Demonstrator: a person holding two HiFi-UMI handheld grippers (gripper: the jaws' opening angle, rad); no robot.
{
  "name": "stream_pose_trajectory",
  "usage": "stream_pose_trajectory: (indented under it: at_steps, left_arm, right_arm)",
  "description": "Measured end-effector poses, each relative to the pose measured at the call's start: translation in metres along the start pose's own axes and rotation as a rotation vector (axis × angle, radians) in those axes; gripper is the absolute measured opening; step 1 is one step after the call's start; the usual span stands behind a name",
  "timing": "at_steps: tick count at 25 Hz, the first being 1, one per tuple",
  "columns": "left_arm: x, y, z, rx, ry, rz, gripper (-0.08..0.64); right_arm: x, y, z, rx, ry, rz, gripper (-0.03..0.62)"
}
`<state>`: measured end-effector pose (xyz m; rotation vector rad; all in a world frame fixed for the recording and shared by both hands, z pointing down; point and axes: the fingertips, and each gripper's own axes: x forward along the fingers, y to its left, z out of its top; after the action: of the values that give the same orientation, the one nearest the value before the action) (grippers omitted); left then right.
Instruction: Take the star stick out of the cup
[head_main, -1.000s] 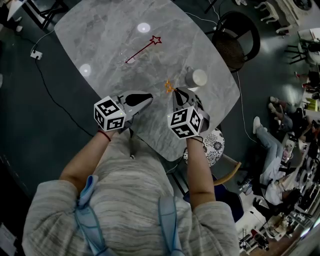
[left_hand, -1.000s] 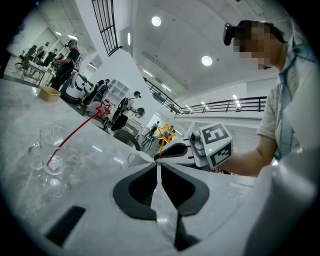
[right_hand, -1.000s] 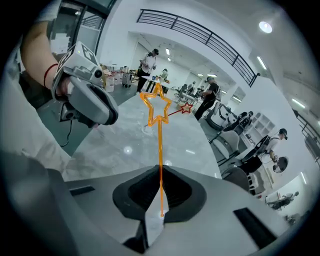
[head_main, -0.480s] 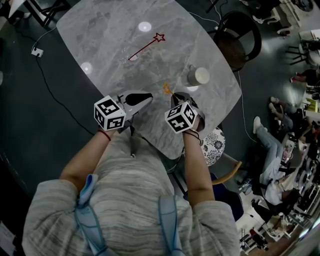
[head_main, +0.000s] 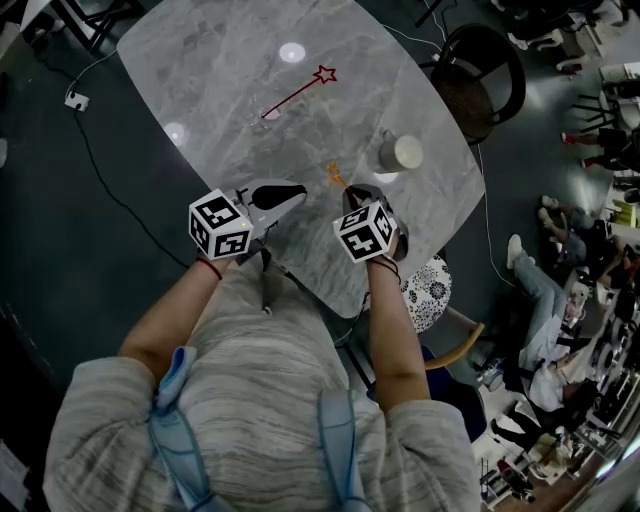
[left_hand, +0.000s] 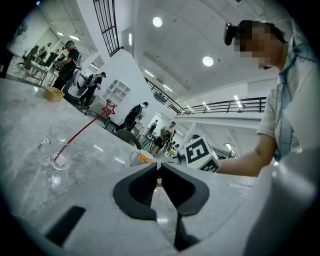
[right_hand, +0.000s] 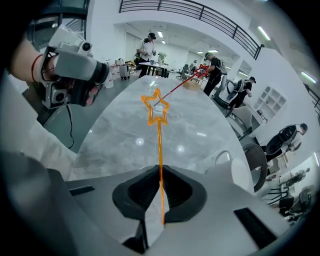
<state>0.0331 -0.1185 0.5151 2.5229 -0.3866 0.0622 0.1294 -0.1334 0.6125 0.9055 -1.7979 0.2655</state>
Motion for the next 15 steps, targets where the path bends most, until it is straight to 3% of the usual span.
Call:
stream_pose_trajectory:
  at_steps: [10, 15]
  left_arm:
    - [-0.003, 0.004, -0.002, -0.007, -0.001, 0.005, 0.018]
    - [-0.004, 0.006, 0.0, -0.011, -0.001, 0.009, 0.018]
  right_arm:
    - [0.018, -0.002, -0.004, 0.07, -0.009, 0.026, 0.021]
    - [0.028, -0.005, -0.002, 0.158, -0.03, 0.049, 0.021]
